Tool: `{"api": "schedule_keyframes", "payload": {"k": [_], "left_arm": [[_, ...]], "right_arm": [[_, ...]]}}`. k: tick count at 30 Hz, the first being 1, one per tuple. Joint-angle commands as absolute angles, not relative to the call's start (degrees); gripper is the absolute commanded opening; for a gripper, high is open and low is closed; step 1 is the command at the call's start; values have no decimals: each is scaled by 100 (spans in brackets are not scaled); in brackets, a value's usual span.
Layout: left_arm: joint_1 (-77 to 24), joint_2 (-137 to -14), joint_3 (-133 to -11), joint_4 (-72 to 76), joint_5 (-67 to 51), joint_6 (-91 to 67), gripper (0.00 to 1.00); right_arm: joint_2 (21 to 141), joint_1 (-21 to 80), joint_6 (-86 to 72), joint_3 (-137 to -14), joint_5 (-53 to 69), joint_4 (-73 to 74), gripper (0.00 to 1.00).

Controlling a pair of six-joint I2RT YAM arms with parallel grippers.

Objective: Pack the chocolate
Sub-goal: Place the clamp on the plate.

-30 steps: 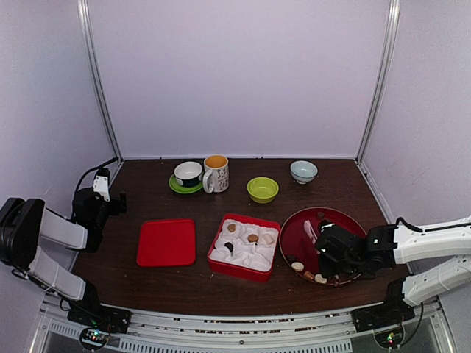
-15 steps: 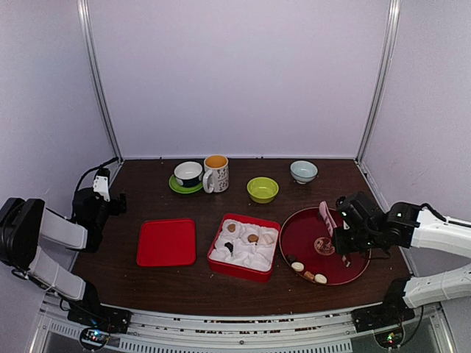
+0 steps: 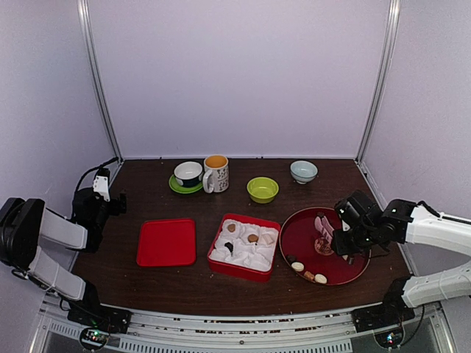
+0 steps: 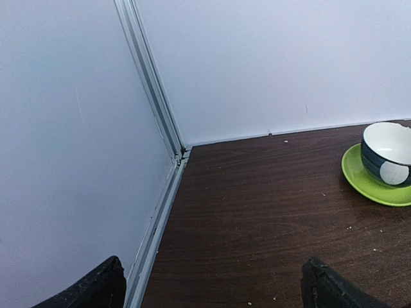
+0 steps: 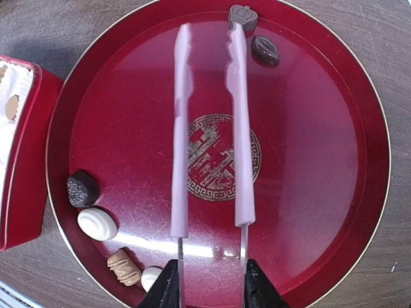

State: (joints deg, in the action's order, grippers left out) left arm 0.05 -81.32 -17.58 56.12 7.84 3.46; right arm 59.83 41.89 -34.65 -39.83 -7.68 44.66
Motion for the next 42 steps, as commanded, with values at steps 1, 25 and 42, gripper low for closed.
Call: {"api": "schedule_keyframes", "payload": {"k": [1, 25, 42], "left_arm": [[62, -8164, -1828, 5948, 738, 325, 98], [60, -8161, -1819, 5933, 738, 325, 98], [60, -8165, -1819, 5940, 738, 323, 98]], "right_arm": [[6123, 4112, -3380, -4022, -866, 4289, 32], [5708, 4296, -2738, -4455, 1199, 4872, 33], [5502, 4742, -2505, -4823, 1731, 5668, 21]]}}
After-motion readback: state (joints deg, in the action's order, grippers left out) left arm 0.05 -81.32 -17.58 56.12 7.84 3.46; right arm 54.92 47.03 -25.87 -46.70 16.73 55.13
